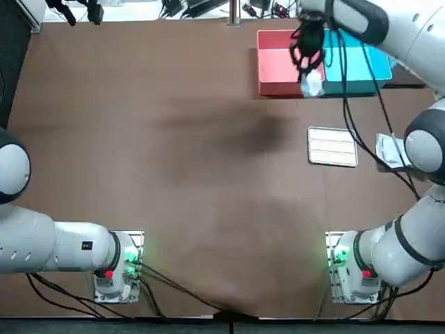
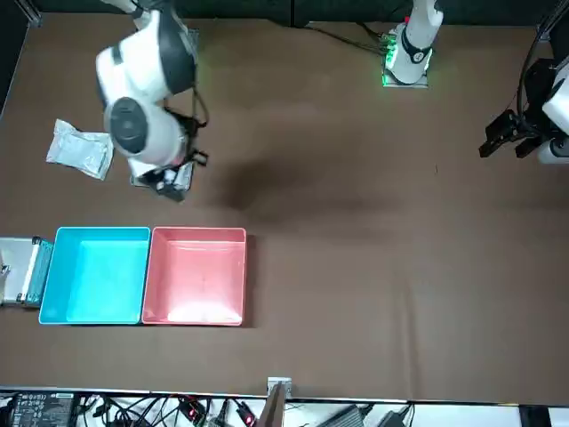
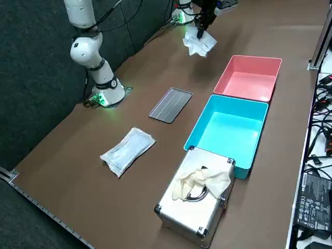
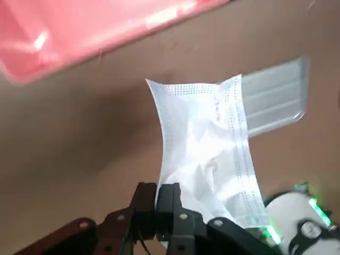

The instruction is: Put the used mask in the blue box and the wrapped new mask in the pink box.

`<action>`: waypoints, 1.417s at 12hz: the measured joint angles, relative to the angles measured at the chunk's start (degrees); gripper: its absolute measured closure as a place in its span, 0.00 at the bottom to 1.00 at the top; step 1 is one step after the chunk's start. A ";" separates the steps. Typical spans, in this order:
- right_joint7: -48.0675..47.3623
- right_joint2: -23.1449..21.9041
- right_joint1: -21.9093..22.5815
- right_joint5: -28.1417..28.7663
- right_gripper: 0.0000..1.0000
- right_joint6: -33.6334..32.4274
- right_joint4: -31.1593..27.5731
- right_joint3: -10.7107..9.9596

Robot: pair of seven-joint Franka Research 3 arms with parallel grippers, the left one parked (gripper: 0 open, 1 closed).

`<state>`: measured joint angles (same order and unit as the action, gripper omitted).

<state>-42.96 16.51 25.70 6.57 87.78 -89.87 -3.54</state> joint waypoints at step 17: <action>23.35 25.34 -19.09 -16.85 0.97 19.65 18.97 -0.56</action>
<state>-19.61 41.85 6.61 -10.28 107.43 -70.90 -4.10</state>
